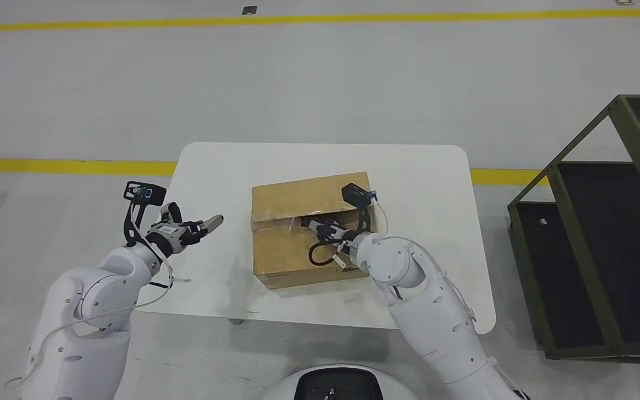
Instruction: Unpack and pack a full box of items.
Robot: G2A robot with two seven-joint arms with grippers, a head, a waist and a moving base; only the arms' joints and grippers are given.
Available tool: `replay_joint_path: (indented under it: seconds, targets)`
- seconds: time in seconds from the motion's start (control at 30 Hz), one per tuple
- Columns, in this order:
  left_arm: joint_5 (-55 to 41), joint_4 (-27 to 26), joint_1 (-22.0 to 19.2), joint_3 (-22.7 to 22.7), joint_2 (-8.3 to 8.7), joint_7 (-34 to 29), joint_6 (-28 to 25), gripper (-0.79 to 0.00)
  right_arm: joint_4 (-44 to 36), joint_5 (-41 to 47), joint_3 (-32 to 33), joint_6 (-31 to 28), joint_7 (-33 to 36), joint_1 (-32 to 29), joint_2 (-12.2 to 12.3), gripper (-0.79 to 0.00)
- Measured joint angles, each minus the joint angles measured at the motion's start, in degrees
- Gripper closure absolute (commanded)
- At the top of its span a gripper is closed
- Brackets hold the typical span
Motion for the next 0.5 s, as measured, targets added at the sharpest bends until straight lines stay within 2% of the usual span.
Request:
replay_joint_path:
  seconds: [0.07, 0.3, 0.5]
  targets:
    - [0.00, 0.00, 0.00, 0.00, 0.00, 0.00, 0.00, -0.785, 0.44, 0.29, -0.15, -0.14, -0.24, 0.25, -0.05, -0.006]
    - [0.00, 0.00, 0.00, 0.00, 0.00, 0.00, 0.00, -0.785, 1.33, 1.88, -0.52, -1.33, -1.02, 0.83, -0.23, 0.000]
    - [0.00, 0.00, 0.00, 0.00, 0.00, 0.00, 0.00, -0.785, -2.42, 6.30, 0.23, -5.76, -0.08, -0.43, -0.14, 0.000]
